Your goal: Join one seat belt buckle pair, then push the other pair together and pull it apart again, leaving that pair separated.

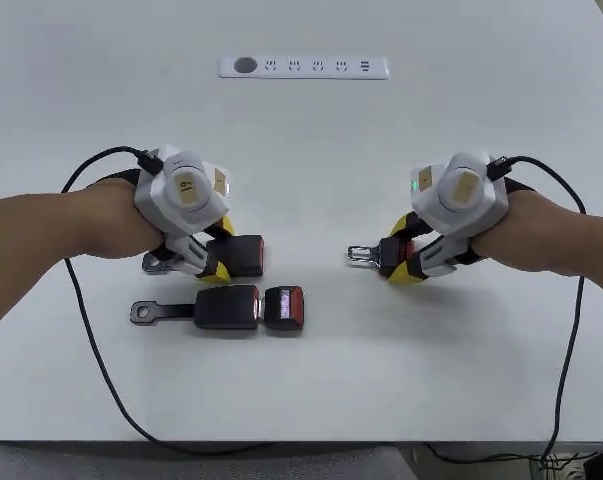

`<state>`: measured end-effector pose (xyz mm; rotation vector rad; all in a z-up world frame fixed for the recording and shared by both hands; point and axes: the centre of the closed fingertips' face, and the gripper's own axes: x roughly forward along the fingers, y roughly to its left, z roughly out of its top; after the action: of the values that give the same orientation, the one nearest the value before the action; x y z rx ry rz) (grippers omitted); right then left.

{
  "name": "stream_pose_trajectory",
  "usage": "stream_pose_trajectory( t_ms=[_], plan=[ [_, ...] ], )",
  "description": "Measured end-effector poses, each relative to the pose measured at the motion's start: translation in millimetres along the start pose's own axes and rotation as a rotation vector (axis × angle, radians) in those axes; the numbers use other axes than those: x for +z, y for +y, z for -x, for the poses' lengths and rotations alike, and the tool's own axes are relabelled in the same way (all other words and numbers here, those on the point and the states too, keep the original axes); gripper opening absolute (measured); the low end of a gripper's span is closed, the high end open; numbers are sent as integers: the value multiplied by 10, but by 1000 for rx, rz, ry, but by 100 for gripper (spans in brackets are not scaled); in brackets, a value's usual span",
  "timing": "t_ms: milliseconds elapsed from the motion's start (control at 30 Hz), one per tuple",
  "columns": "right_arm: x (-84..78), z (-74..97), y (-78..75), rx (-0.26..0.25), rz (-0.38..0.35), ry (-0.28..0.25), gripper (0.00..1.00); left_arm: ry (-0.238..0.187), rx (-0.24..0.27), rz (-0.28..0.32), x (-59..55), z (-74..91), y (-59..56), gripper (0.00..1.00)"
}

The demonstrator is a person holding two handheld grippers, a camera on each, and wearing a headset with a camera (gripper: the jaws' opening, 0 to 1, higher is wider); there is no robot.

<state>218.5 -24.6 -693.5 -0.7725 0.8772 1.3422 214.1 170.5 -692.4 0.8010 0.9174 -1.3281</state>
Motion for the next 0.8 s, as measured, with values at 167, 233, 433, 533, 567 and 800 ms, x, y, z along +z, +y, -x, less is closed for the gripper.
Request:
stream_pose_trajectory(
  t_ms=[167,233,433,533,567,800],
  plan=[
    [49,-23,1,-3,1,13,33,21,-2,-13,16,-7,-7,33],
    [105,-37,29,-3,15,12,33,26,-2,-12,22,-1,-15,33],
    [219,-157,46,4,33,-2,33,30,-6,-13,6,-9,3,33],
    [292,-179,66,4,33,-11,33,38,-7,-15,3,-14,7,33],
    [328,-203,56,5,33,-15,33,39,-8,-16,1,-18,9,33],
    [620,-280,125,12,44,-35,33,50,-7,-18,-14,-27,21,33]
  ],
)
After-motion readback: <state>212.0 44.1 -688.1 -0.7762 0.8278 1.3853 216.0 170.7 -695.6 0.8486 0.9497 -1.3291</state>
